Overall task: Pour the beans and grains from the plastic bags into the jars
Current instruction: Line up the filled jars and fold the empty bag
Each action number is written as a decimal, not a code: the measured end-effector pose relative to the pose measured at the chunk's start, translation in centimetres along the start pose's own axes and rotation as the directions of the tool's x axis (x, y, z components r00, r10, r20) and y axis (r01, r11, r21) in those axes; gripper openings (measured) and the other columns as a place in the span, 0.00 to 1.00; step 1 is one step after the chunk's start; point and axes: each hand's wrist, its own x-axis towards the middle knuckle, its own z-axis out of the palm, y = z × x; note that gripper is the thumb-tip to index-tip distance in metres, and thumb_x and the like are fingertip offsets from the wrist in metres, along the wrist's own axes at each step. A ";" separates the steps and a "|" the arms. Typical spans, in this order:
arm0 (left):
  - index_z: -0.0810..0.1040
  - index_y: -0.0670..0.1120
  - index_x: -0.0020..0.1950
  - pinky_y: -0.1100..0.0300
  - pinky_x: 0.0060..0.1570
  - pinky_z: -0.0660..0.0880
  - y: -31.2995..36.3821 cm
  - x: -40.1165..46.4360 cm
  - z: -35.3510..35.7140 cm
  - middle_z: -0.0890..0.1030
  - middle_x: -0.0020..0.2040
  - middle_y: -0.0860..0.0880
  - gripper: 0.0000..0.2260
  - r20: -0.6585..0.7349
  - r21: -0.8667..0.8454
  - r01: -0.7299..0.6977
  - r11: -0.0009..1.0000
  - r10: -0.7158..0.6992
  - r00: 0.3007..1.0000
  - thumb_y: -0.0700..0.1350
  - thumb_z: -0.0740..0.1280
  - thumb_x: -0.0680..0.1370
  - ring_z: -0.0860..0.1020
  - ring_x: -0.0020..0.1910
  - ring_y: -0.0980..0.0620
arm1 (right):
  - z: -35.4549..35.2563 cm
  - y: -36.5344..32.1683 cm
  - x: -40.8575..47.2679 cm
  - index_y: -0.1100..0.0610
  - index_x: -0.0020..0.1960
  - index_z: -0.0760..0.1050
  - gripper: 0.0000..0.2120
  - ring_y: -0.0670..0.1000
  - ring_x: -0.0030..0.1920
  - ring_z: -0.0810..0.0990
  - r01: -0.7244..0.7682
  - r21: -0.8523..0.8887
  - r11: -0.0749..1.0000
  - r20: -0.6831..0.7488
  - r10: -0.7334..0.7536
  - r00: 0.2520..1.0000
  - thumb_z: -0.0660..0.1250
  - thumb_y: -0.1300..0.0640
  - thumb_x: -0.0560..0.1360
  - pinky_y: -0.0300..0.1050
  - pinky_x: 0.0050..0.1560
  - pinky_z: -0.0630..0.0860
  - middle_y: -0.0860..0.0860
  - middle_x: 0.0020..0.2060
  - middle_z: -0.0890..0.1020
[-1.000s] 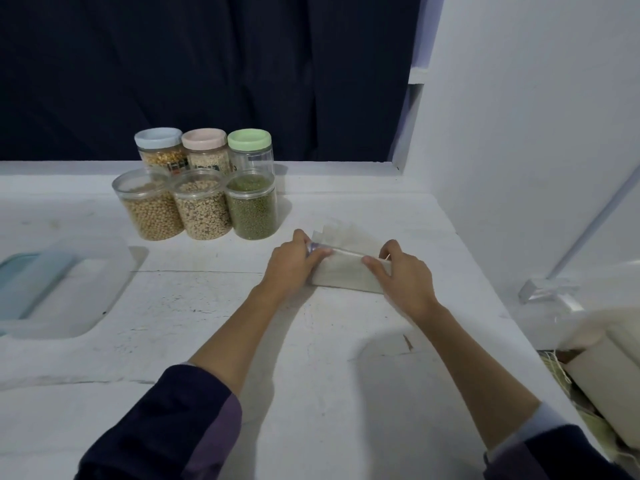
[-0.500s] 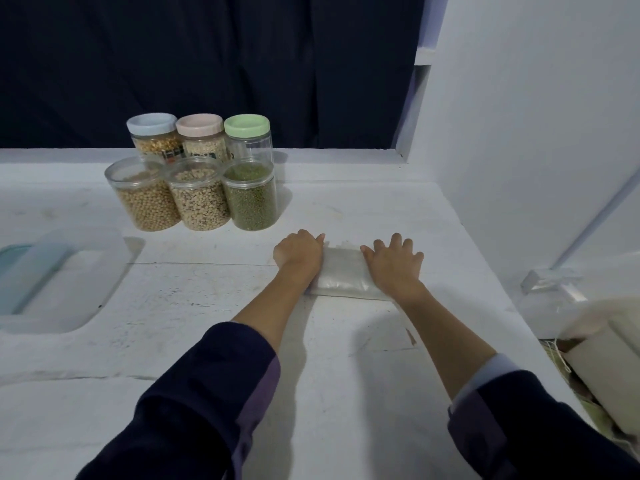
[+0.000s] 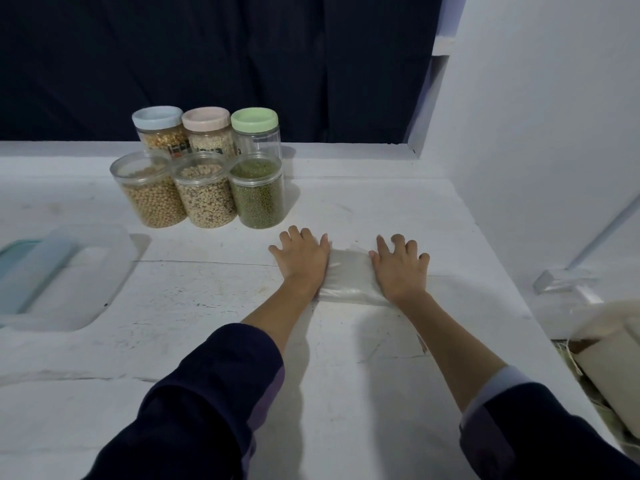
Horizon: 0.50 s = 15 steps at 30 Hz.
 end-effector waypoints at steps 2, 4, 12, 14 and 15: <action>0.68 0.40 0.66 0.46 0.58 0.66 -0.1 -0.3 -0.2 0.70 0.64 0.42 0.23 -0.001 0.011 -0.026 1.000 0.026 1.000 0.55 0.47 0.83 0.67 0.63 0.43 | 0.2 0.0 -0.3 0.54 0.71 0.65 0.20 0.56 0.62 0.67 0.026 -0.008 1.000 -0.041 -0.026 0.999 0.47 0.49 0.84 0.51 0.57 0.64 0.54 0.66 0.68; 0.70 0.39 0.64 0.49 0.56 0.67 -0.2 -0.6 -0.2 0.72 0.62 0.41 0.22 -0.010 0.016 -0.088 0.996 0.088 0.996 0.53 0.47 0.83 0.68 0.62 0.43 | 0.5 0.1 -0.6 0.57 0.65 0.71 0.18 0.57 0.60 0.68 0.067 0.012 0.998 -0.066 -0.067 0.996 0.48 0.51 0.84 0.49 0.53 0.65 0.54 0.61 0.70; 0.63 0.36 0.69 0.52 0.51 0.69 -1.5 -1.7 0.1 0.74 0.57 0.38 0.16 0.017 -0.297 -0.147 0.943 0.159 0.987 0.40 0.47 0.84 0.74 0.55 0.40 | -3.4 0.9 -1.6 0.60 0.59 0.74 0.33 0.60 0.60 0.74 -0.031 0.427 0.903 0.209 -0.065 0.976 0.45 0.35 0.79 0.51 0.58 0.68 0.58 0.57 0.77; 0.72 0.34 0.58 0.53 0.51 0.66 -1.8 -2.0 -0.2 0.77 0.52 0.37 0.17 0.007 -0.289 -0.228 0.930 0.241 0.971 0.44 0.49 0.84 0.75 0.52 0.39 | -5.9 0.7 -1.4 0.60 0.58 0.76 0.39 0.59 0.59 0.75 -0.139 0.473 0.870 0.400 -0.072 0.914 0.40 0.31 0.77 0.49 0.59 0.68 0.59 0.59 0.77; 0.74 0.34 0.52 0.53 0.50 0.66 -2.0 -2.2 -0.3 0.78 0.49 0.36 0.18 -0.014 -0.288 -0.269 0.919 0.277 0.961 0.46 0.50 0.84 0.75 0.50 0.39 | -6.9 0.6 -1.4 0.59 0.56 0.77 0.41 0.57 0.55 0.76 -0.160 0.469 0.869 0.465 -0.089 0.881 0.39 0.30 0.76 0.48 0.55 0.70 0.58 0.56 0.78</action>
